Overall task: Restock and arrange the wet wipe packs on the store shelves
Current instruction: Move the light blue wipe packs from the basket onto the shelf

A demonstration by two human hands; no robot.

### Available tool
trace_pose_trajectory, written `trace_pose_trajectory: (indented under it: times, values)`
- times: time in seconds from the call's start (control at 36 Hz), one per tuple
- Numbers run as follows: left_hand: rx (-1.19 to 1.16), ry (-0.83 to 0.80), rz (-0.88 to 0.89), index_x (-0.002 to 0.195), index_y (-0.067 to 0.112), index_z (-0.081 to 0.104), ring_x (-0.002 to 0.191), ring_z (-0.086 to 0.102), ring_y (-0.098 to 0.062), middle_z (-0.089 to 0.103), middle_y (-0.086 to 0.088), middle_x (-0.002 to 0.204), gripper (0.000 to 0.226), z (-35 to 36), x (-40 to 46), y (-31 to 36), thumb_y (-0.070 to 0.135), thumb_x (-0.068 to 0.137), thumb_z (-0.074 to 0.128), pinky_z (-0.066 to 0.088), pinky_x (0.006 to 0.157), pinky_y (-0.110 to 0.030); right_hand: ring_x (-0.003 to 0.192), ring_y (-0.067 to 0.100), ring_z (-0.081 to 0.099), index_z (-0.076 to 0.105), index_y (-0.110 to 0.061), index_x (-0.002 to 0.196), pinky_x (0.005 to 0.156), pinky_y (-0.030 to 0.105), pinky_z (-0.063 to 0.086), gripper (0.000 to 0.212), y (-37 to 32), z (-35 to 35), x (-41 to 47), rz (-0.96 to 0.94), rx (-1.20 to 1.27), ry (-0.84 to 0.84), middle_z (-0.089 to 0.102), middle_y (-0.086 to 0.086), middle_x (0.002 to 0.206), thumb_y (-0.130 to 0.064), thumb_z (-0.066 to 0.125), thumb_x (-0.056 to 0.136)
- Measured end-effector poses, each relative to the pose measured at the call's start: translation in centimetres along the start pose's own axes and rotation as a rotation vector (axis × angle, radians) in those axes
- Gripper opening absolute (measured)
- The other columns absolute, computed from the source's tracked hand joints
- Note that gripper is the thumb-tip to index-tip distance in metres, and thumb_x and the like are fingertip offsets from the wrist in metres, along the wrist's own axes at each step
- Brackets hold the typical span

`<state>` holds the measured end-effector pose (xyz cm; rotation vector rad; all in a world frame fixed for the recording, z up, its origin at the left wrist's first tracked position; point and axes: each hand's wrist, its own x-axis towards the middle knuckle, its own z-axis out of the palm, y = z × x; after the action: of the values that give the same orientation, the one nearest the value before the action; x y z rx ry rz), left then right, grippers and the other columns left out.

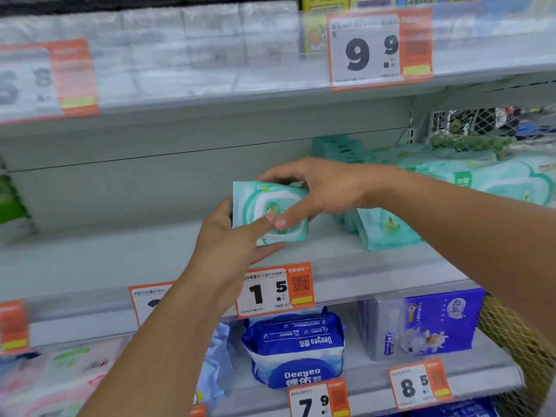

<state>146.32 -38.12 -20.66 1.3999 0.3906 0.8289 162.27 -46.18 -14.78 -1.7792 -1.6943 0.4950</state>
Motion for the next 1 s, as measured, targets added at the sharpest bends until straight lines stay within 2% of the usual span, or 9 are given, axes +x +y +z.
trace_pose_trajectory:
  times: [0.06, 0.11, 0.19, 0.28, 0.36, 0.64, 0.81, 0.92, 1.0]
  values:
    - [0.248, 0.072, 0.101, 0.111, 0.021, 0.063, 0.092, 0.073, -0.019, 0.072, 0.002, 0.105, 0.026, -0.3, 0.4, -0.5, 0.014, 0.088, 0.072, 0.06, 0.081, -0.037, 0.082, 0.009, 0.066, 0.069, -0.017, 0.113, 0.077, 0.033, 0.059, 0.045, 1.2, 0.2, 1.0, -0.004, -0.032, 0.049, 0.07, -0.001, 0.098, -0.016, 0.088, 0.073]
    - [0.84, 0.188, 0.313, 0.116, 0.029, 0.058, 0.105, 0.065, -0.019, 0.066, 0.008, 0.111, 0.03, -0.8, 0.8, -0.9, 0.028, 0.089, 0.071, 0.052, 0.089, -0.033, 0.082, 0.01, 0.064, 0.07, -0.014, 0.111, 0.078, 0.026, 0.052, 0.044, 2.6, 0.0, 2.2, -0.003, -0.168, 0.126, 0.072, 0.0, 0.099, -0.017, 0.089, 0.071]
    - [1.36, 0.207, 0.296, 0.134, 0.029, 0.052, 0.115, 0.057, -0.022, 0.062, 0.002, 0.127, 0.051, -1.6, 0.6, -1.4, 0.053, 0.089, 0.06, 0.046, 0.091, -0.035, 0.112, 0.022, 0.06, 0.063, -0.018, 0.131, 0.093, 0.027, 0.046, 0.061, 4.6, -1.0, 3.8, 0.104, -0.598, 0.174, 0.064, 0.005, 0.127, -0.029, 0.085, 0.076]
    - [1.427, 0.091, 0.171, 0.111, 0.034, 0.064, 0.083, 0.059, -0.013, 0.069, 0.01, 0.097, 0.045, -1.6, 0.3, -2.0, 0.066, 0.093, 0.038, 0.044, 0.068, -0.028, 0.132, 0.027, 0.045, 0.047, -0.019, 0.146, 0.107, 0.034, 0.039, 0.069, 6.0, -2.2, 4.7, 0.236, -0.754, 0.126, 0.047, 0.006, 0.147, -0.041, 0.074, 0.086]
    - [1.496, 0.067, 0.208, 0.086, 0.029, 0.065, 0.061, 0.05, -0.008, 0.059, 0.01, 0.069, 0.051, -1.4, 0.1, -2.1, 0.064, 0.096, 0.028, 0.032, 0.053, -0.024, 0.128, 0.028, 0.046, 0.05, -0.027, 0.142, 0.1, 0.036, 0.042, 0.06, 7.1, -2.4, 5.5, 0.267, -1.002, 0.194, 0.05, 0.005, 0.139, -0.04, 0.071, 0.088]
    - [1.574, 0.093, 0.216, 0.088, 0.03, 0.065, 0.055, 0.042, -0.006, 0.053, 0.011, 0.065, 0.049, -0.8, 0.3, -2.2, 0.059, 0.099, 0.027, 0.024, 0.05, -0.019, 0.133, 0.028, 0.04, 0.051, -0.028, 0.139, 0.104, 0.039, 0.042, 0.064, 5.5, -2.6, 2.2, 0.059, -1.062, 0.417, 0.042, 0.005, 0.145, -0.05, 0.07, 0.082]
    - [1.542, 0.092, 0.228, 0.082, 0.028, 0.062, 0.057, 0.043, -0.006, 0.055, 0.012, 0.068, 0.048, -0.8, 0.4, -2.3, 0.058, 0.099, 0.029, 0.026, 0.051, -0.021, 0.113, 0.022, 0.053, 0.058, -0.043, 0.126, 0.098, 0.04, 0.047, 0.062, 2.9, -3.4, -4.0, 0.286, -0.883, 0.02, 0.046, -0.001, 0.123, -0.048, 0.061, 0.065]
    - [1.558, 0.057, 0.225, 0.092, 0.029, 0.067, 0.066, 0.051, -0.009, 0.06, 0.011, 0.072, 0.05, -0.8, 0.5, -2.3, 0.058, 0.1, 0.027, 0.032, 0.057, -0.026, 0.118, 0.015, 0.051, 0.059, -0.049, 0.122, 0.1, 0.035, 0.047, 0.063, 3.0, -3.3, -5.8, 0.42, -0.879, -0.317, 0.036, -0.01, 0.129, -0.01, 0.052, 0.073]
    - [1.562, 0.056, 0.222, 0.099, 0.031, 0.069, 0.071, 0.052, -0.012, 0.059, 0.012, 0.072, 0.051, -0.7, 0.3, -2.3, 0.058, 0.1, 0.026, 0.032, 0.059, -0.028, 0.105, 0.018, 0.057, 0.061, -0.045, 0.116, 0.086, 0.035, 0.053, 0.06, 3.5, -2.9, -5.6, 0.433, -1.018, -0.362, 0.031, -0.01, 0.131, -0.002, 0.058, 0.075]
